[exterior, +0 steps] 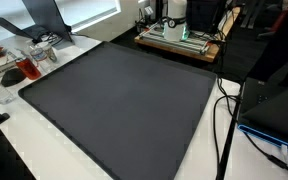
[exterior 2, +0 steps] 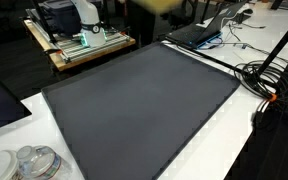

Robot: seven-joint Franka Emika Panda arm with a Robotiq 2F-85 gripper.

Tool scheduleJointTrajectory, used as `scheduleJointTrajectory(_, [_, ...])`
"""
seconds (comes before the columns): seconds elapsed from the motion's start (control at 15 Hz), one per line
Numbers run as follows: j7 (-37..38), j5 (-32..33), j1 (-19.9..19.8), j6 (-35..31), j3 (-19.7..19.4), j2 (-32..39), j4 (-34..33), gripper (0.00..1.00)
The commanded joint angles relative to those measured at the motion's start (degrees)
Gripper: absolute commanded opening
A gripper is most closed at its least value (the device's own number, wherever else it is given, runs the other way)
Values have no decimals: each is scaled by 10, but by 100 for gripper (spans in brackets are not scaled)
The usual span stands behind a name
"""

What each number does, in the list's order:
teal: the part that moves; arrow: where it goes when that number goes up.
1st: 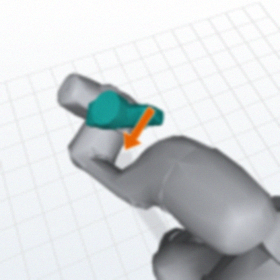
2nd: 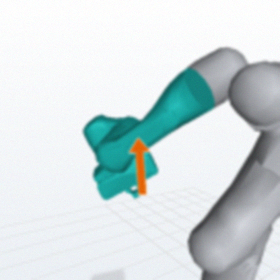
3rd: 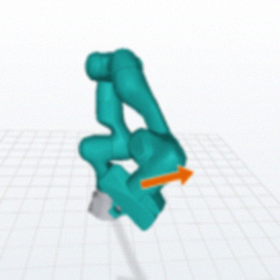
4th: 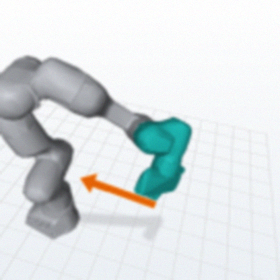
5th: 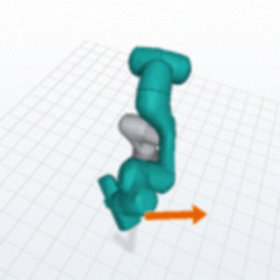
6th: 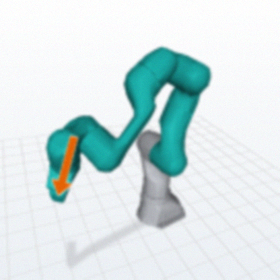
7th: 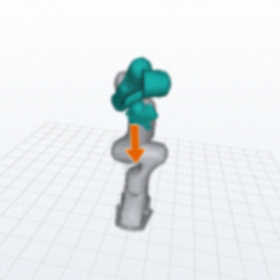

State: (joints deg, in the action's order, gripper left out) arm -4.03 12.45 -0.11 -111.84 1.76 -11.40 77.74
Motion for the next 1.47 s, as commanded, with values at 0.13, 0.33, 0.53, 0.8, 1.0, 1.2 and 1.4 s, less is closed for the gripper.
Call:
scheduleJointTrajectory(0.13, [8, 8, 1, 33, 10, 6, -18, 100])
scheduleJointTrajectory(0.33, [5, 5, 4, 44, 15, 12, -10, 100])
scheduleJointTrajectory(0.53, [0, 6, 4, 82, 20, 35, -8, 100])
scheduleJointTrajectory(0.8, [-5, 1, -1, 113, 13, 81, 0, 100])
scheduleJointTrajectory(1.0, [-3, 2, -6, 108, 6, 117, 18, 100])
scheduleJointTrajectory(1.2, [-10, -14, -10, 94, 1, 141, 50, 100])
scheduleJointTrajectory(1.4, [-15, -27, -13, 81, -1, 164, 80, 100])
